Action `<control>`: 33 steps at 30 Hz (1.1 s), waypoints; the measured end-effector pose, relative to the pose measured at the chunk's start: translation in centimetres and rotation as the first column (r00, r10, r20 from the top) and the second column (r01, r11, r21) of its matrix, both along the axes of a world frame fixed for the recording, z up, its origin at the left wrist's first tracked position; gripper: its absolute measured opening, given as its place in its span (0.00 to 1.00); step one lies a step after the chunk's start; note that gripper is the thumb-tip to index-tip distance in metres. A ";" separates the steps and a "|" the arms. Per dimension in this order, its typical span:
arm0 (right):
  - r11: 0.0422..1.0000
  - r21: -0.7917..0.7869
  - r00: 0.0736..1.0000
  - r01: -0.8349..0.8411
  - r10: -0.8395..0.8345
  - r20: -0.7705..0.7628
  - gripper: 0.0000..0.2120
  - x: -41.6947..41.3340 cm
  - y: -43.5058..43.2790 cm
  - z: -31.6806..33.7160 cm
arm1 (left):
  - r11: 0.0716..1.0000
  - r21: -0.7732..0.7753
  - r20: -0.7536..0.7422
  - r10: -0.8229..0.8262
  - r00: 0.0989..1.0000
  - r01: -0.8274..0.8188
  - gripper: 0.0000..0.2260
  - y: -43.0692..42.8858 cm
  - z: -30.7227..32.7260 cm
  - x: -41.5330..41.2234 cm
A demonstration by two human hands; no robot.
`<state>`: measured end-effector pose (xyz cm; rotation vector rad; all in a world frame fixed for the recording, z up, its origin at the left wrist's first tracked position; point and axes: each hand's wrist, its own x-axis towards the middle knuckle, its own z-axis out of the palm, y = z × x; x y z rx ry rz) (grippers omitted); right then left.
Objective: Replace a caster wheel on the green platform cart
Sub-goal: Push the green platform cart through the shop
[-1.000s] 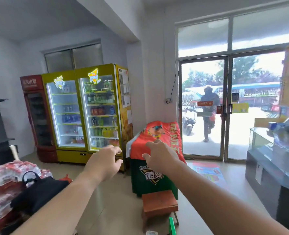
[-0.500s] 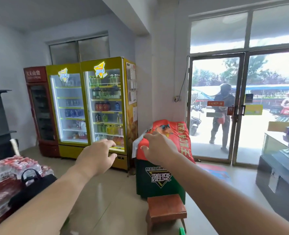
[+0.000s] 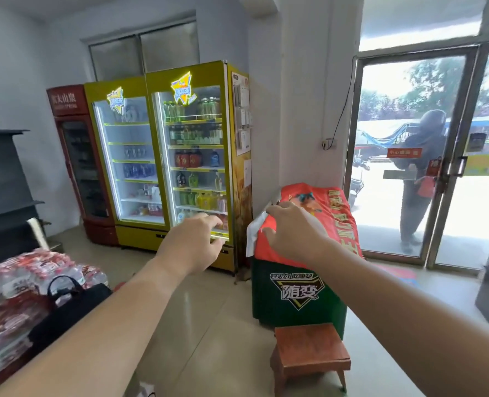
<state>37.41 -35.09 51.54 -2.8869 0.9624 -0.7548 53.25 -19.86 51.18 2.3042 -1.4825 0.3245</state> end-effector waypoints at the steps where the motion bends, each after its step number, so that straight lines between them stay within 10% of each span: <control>1: 1.000 -0.006 1.000 0.012 -0.012 -0.006 0.20 1.3 -0.8 -0.4 | 1.000 0.000 -0.004 -0.010 1.000 0.010 0.19 -0.7 -0.4 1.4; 14: 0.944 0.145 0.953 0.297 -0.303 0.017 0.26 17.9 -7.0 -5.5 | 0.944 0.147 -0.025 -0.295 0.955 0.295 0.22 -13.3 -3.8 22.4; 33: 0.709 0.217 0.716 0.671 -0.696 0.057 0.26 20.3 -24.9 -5.3 | 0.712 0.075 -0.027 -0.698 0.715 0.698 0.23 -40.5 -4.1 27.2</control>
